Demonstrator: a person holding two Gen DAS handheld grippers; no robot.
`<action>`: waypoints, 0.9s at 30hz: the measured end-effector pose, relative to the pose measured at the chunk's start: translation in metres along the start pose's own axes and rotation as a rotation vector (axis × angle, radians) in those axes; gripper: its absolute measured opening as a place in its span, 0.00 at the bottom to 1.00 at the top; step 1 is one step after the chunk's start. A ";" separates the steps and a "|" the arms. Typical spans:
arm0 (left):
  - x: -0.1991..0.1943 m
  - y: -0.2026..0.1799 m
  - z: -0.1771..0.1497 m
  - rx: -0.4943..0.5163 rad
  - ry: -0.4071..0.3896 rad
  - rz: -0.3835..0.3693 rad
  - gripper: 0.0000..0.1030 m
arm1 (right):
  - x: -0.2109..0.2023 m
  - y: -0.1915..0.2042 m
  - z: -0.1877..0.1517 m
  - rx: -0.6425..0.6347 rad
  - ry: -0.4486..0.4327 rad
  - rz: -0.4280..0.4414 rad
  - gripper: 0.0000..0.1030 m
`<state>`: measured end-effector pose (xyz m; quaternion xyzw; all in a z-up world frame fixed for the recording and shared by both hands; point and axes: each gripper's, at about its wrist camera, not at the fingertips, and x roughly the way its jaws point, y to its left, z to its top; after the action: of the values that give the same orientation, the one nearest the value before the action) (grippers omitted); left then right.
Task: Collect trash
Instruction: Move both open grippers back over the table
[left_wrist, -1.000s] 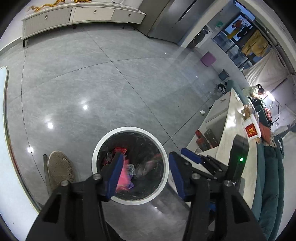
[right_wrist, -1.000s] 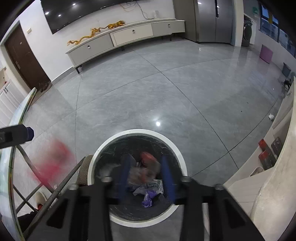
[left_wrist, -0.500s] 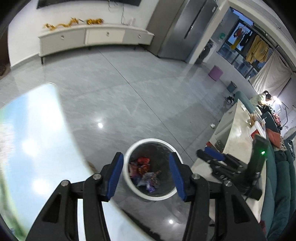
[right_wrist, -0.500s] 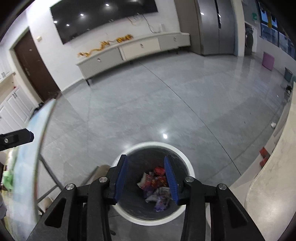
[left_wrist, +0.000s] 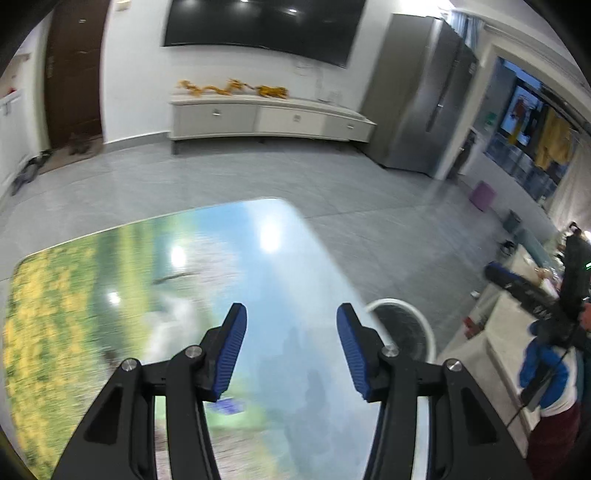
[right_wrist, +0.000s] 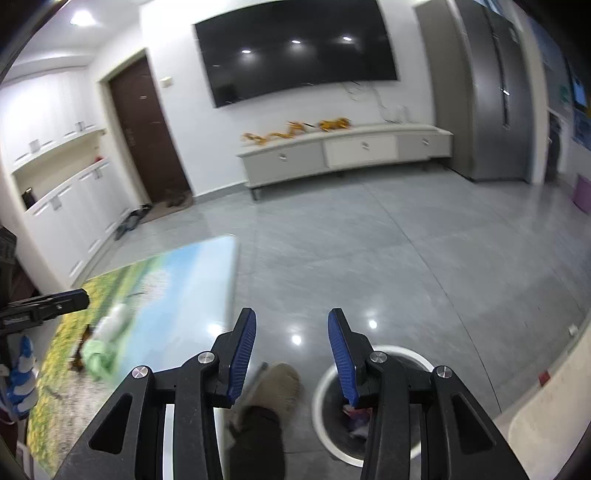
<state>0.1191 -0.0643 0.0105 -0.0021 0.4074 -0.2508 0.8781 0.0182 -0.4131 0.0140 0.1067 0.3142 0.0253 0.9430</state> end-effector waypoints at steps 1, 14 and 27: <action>-0.005 0.011 -0.002 -0.009 0.000 0.021 0.47 | 0.000 0.010 0.004 -0.017 -0.002 0.013 0.37; 0.016 0.092 -0.025 0.012 0.140 0.119 0.44 | 0.073 0.120 0.014 -0.147 0.103 0.200 0.37; 0.079 0.118 -0.030 0.050 0.278 0.071 0.38 | 0.184 0.199 -0.011 -0.193 0.304 0.376 0.37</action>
<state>0.1922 0.0103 -0.0907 0.0688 0.5184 -0.2277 0.8214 0.1628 -0.1954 -0.0599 0.0679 0.4230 0.2458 0.8695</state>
